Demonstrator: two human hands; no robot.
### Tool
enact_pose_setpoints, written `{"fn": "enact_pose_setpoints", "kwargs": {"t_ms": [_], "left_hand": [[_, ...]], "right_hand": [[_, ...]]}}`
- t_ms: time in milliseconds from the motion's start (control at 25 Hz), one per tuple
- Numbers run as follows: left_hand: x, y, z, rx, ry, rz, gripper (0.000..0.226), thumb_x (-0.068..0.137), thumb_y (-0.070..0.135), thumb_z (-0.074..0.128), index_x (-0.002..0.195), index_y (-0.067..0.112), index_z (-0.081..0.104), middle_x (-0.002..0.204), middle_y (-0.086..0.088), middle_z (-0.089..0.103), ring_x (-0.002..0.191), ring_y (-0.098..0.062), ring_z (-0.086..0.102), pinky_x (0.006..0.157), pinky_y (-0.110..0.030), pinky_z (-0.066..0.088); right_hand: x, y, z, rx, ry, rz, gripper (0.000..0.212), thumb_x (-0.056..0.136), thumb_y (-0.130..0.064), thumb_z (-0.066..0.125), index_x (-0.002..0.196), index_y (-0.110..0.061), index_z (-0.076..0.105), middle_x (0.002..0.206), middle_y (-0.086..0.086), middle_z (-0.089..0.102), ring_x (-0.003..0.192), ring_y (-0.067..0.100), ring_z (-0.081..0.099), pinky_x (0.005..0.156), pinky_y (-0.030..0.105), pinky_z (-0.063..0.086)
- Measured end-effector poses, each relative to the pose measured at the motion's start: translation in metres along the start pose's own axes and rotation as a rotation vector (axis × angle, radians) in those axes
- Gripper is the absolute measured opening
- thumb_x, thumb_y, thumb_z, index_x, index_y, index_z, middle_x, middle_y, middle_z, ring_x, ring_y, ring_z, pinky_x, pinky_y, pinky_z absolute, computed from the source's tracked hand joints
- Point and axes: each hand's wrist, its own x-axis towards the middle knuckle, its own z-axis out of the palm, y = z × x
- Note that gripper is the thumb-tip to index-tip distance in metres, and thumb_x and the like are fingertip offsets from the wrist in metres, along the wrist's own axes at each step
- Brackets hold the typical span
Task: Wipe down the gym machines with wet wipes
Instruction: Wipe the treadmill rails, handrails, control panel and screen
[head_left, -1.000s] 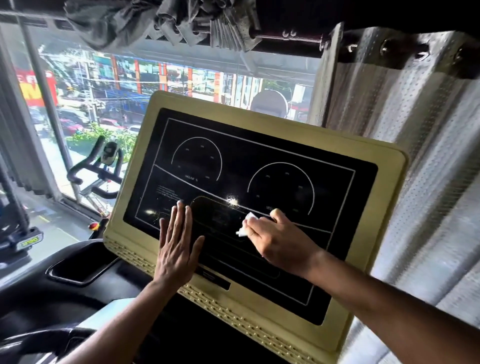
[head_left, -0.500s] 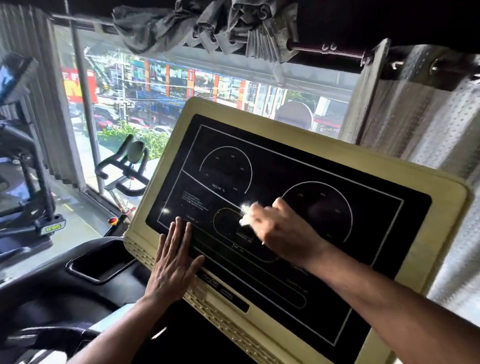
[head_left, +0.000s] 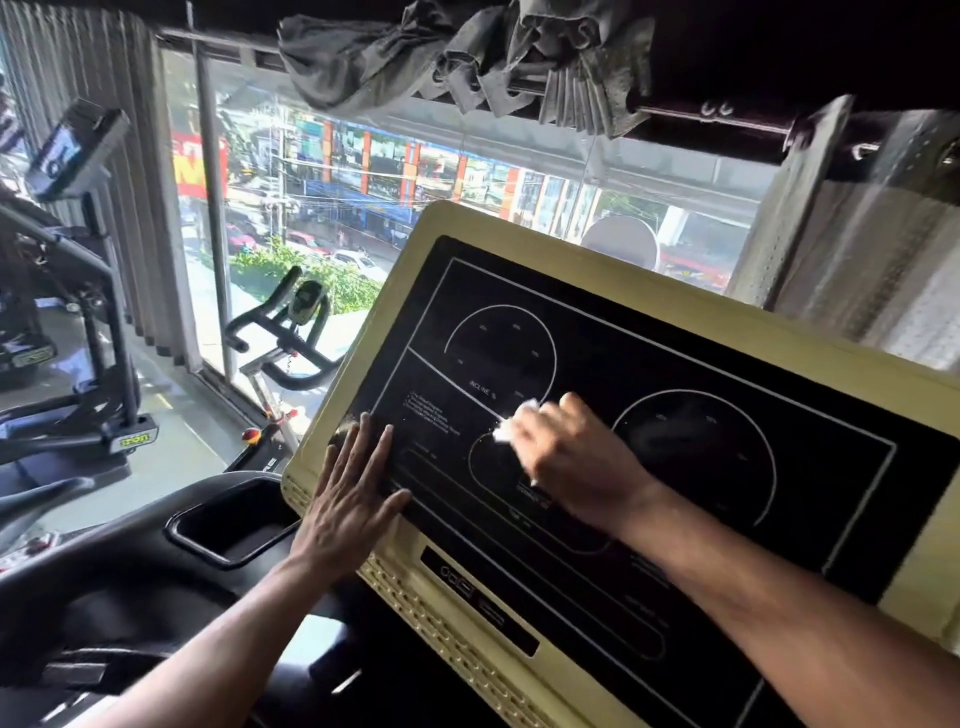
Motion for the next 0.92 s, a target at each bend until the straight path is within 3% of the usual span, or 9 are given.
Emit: {"fn": "enact_pose_setpoints", "kwargs": {"t_ms": [80,160,320,440,520,600,680,800,920], "left_hand": [[0.001,0.0,0.001,0.001,0.0,-0.003,0.085,0.097,0.078,0.016,0.165,0.03,-0.004,0.171,0.005,-0.019,0.159,-0.016,-0.014,0.128,-0.044,-0.002],[0.001,-0.001,0.002,-0.03,0.016,-0.037,0.083,0.098,0.075,0.019,0.164,0.031,-0.007,0.171,0.005,-0.02,0.158,-0.016,-0.015,0.128,-0.042,-0.003],[0.003,-0.011,-0.001,-0.045,0.013,-0.057,0.08,0.1,0.07,0.022,0.164,0.033,-0.009,0.171,0.008,-0.022,0.158,-0.014,-0.015,0.129,-0.04,-0.004],[0.009,-0.021,-0.006,-0.016,0.005,-0.035,0.078,0.1,0.071,0.018,0.163,0.034,-0.009,0.17,0.01,-0.023,0.158,-0.013,-0.016,0.128,-0.038,-0.008],[0.014,-0.028,-0.009,-0.012,0.056,-0.094,0.078,0.101,0.071,0.016,0.164,0.031,-0.007,0.17,0.008,-0.021,0.158,-0.013,-0.016,0.128,-0.04,-0.013],[0.018,-0.038,-0.011,-0.05,0.093,-0.153,0.08,0.1,0.07,0.015,0.164,0.028,-0.008,0.17,0.008,-0.022,0.158,-0.013,-0.016,0.127,-0.039,-0.015],[0.022,-0.05,-0.009,-0.067,0.081,-0.147,0.082,0.099,0.072,0.013,0.164,0.026,-0.009,0.169,0.009,-0.025,0.157,-0.012,-0.017,0.128,-0.038,-0.013],[0.024,-0.059,0.004,-0.062,0.113,-0.143,0.081,0.101,0.071,0.013,0.164,0.024,-0.005,0.17,0.009,-0.021,0.158,-0.014,-0.013,0.129,-0.039,-0.007],[0.024,-0.064,0.015,-0.044,0.162,-0.162,0.076,0.104,0.064,0.016,0.165,0.021,0.003,0.173,0.005,-0.011,0.16,-0.016,-0.005,0.128,-0.042,-0.001]], "right_hand": [[0.012,0.037,0.001,0.006,0.011,0.155,0.044,0.099,-0.015,0.027,0.109,-0.016,0.069,0.097,0.004,0.062,0.078,0.021,0.058,0.074,0.038,0.036],[0.02,0.042,0.003,-0.018,0.037,0.22,0.044,0.103,-0.01,0.026,0.119,-0.01,0.067,0.102,0.007,0.061,0.083,0.023,0.059,0.077,0.038,0.038],[0.007,-0.034,0.02,-0.067,0.006,-0.092,0.067,0.102,0.002,0.006,0.109,-0.01,0.071,0.096,0.005,0.063,0.084,0.019,0.06,0.072,0.032,0.048],[0.032,-0.015,0.015,-0.063,-0.033,-0.154,0.048,0.098,0.002,0.026,0.097,-0.017,0.07,0.092,0.003,0.064,0.077,0.018,0.059,0.069,0.033,0.044],[0.056,0.032,0.008,-0.039,-0.072,0.026,0.028,0.092,-0.001,0.049,0.1,-0.017,0.071,0.094,0.004,0.066,0.075,0.02,0.06,0.071,0.034,0.041],[0.073,0.057,0.006,0.042,-0.025,0.172,0.025,0.089,-0.001,0.061,0.108,-0.013,0.071,0.1,0.006,0.068,0.078,0.022,0.064,0.076,0.035,0.041],[0.08,0.031,0.019,0.086,0.034,0.177,0.032,0.094,-0.001,0.047,0.111,-0.011,0.072,0.102,0.011,0.069,0.076,0.024,0.066,0.074,0.037,0.047],[0.065,-0.048,0.036,0.08,-0.035,-0.132,0.038,0.103,-0.003,0.033,0.103,-0.014,0.07,0.093,0.009,0.064,0.071,0.02,0.059,0.071,0.036,0.051],[0.084,-0.022,0.031,0.048,-0.058,-0.149,0.048,0.099,0.002,0.023,0.104,-0.015,0.067,0.094,0.007,0.062,0.072,0.02,0.057,0.07,0.037,0.046]]}}
